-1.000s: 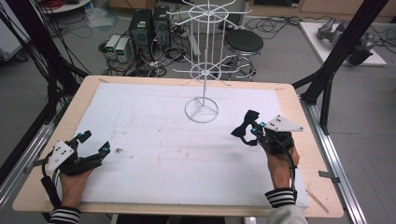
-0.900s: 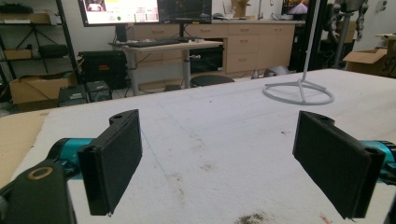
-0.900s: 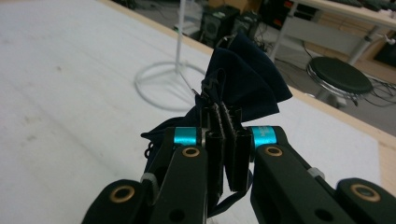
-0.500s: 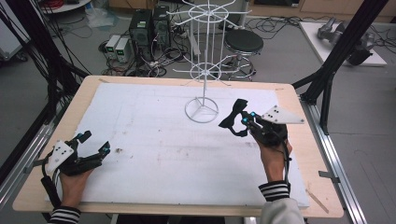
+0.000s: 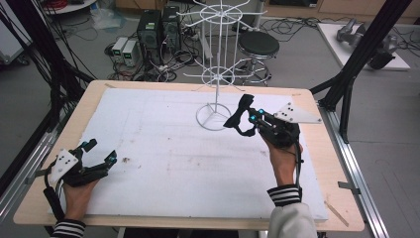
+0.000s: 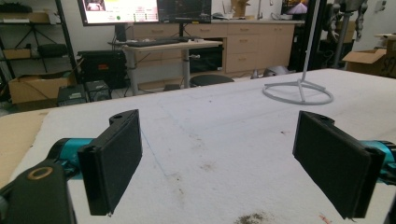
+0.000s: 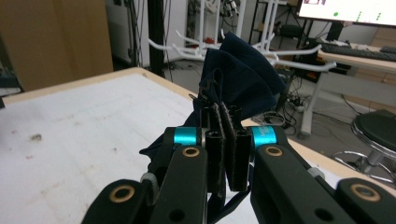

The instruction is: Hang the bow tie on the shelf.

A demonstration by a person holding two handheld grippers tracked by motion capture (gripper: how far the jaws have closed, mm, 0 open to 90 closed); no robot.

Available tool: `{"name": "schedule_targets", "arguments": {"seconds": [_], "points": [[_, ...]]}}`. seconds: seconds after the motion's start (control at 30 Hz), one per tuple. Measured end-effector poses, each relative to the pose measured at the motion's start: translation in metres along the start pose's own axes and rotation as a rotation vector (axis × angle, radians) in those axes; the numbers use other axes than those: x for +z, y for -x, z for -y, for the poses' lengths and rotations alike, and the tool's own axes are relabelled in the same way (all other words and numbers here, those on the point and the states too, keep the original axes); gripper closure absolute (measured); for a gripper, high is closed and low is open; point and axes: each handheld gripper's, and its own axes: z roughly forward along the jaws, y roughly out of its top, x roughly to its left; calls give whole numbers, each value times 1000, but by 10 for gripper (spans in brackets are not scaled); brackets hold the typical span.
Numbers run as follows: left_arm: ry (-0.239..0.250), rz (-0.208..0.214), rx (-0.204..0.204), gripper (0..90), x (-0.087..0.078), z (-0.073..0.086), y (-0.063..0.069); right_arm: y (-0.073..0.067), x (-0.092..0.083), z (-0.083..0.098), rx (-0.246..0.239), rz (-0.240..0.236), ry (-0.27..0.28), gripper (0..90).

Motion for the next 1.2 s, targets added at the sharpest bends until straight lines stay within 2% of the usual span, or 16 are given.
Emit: {"name": "schedule_targets", "arguments": {"seconds": [0.57, 0.9, 1.2], "points": [[-1, 1, -2, 161, 0, 0, 0, -17, 18, -28, -29, -81, 68, 880], [-2, 2, -1, 161, 0, 0, 0, -25, 30, -40, -48, -112, 75, 880], [-3, 3, -5, 161, 0, 0, 0, -28, 49, -50, -55, -124, 60, 880]]}}
